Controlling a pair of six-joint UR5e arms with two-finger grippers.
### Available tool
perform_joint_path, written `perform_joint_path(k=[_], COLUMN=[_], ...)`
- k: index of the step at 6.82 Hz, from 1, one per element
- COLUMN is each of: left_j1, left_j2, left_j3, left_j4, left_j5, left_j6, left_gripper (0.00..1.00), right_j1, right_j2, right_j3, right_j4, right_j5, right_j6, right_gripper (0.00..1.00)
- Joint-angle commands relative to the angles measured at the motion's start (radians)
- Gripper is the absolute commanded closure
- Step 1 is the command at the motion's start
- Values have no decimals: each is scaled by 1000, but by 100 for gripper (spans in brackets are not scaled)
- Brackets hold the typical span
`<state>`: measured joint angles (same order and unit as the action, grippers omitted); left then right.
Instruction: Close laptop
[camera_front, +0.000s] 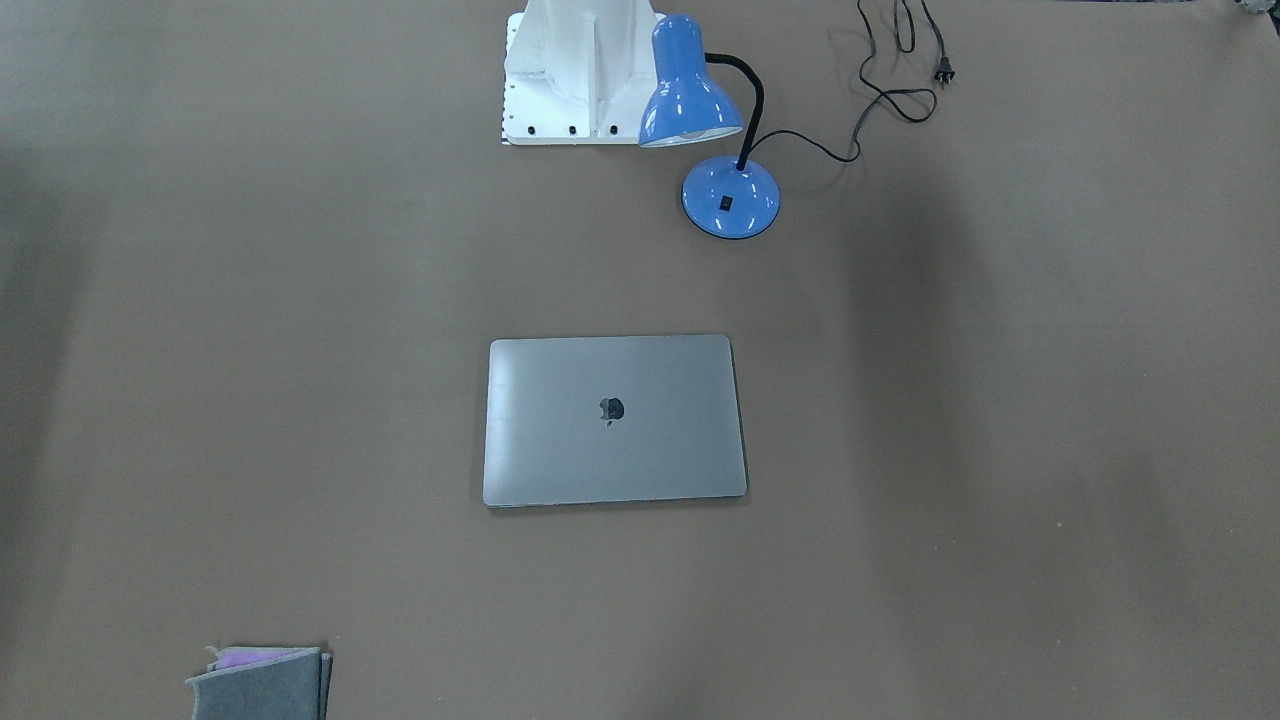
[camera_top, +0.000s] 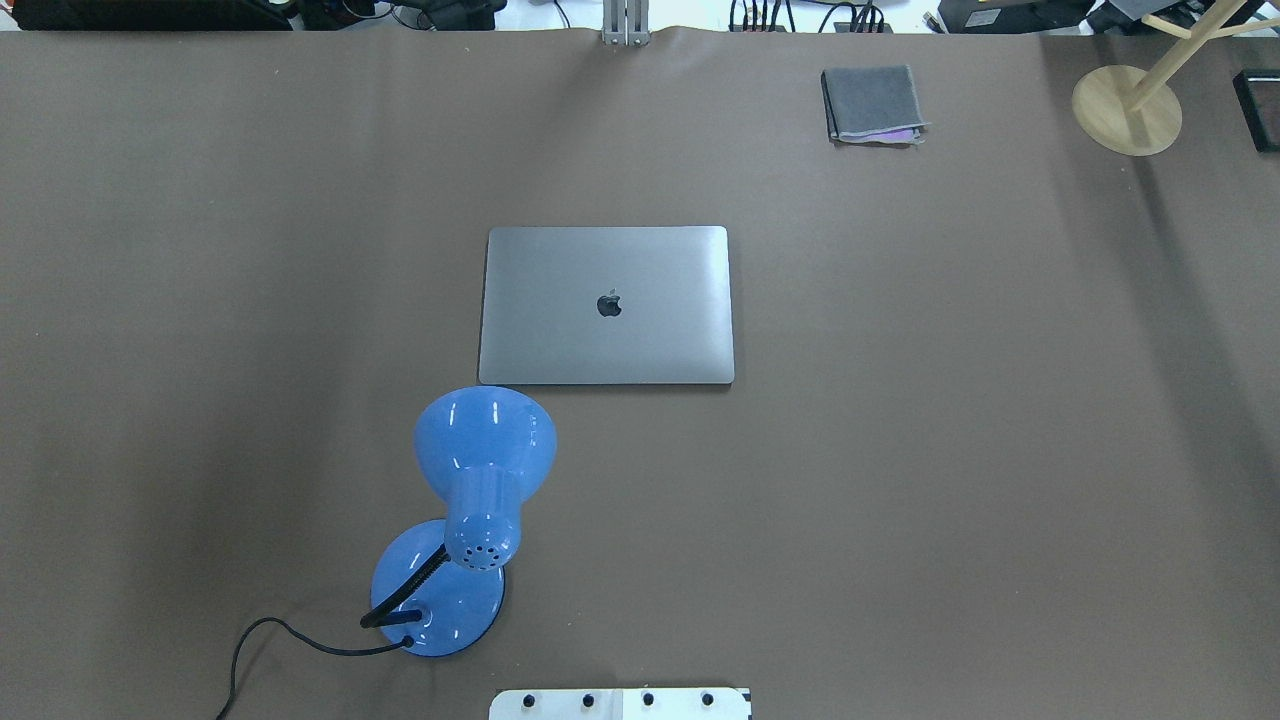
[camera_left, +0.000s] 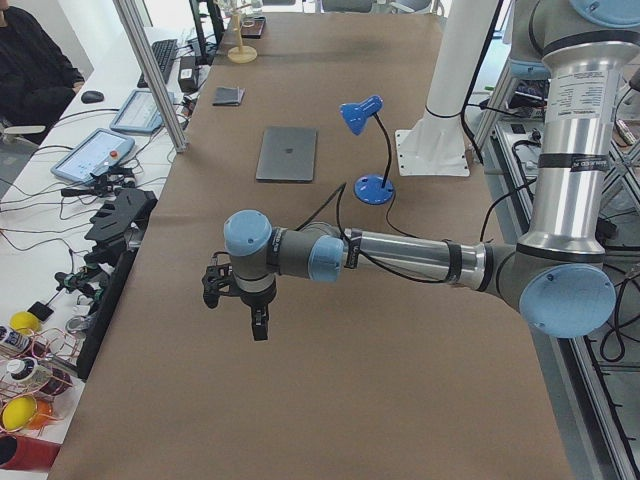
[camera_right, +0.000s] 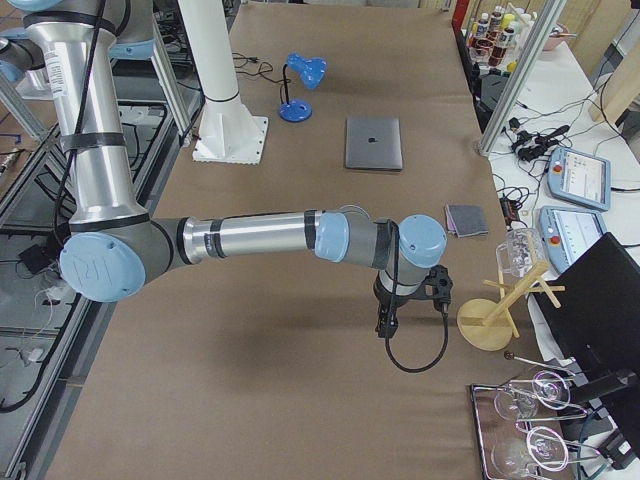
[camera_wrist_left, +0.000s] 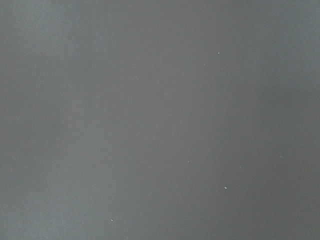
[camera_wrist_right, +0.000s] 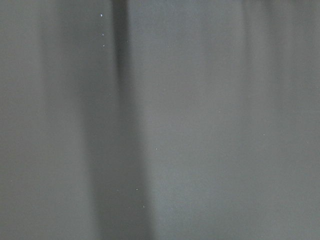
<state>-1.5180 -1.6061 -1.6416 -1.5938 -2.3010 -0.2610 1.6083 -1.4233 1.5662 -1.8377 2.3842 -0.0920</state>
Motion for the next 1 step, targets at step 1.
perform_joint_path(k=[1], left_j1=[-1], left_j2=[0], left_j3=[-3], left_j4=[0], left_j5=[-2], left_j6=[-1], left_gripper=[1], right_j1=[-1], right_j2=[0], right_j3=[2], right_j4=[0], right_j5=[1], right_j6=[0], right_gripper=[0])
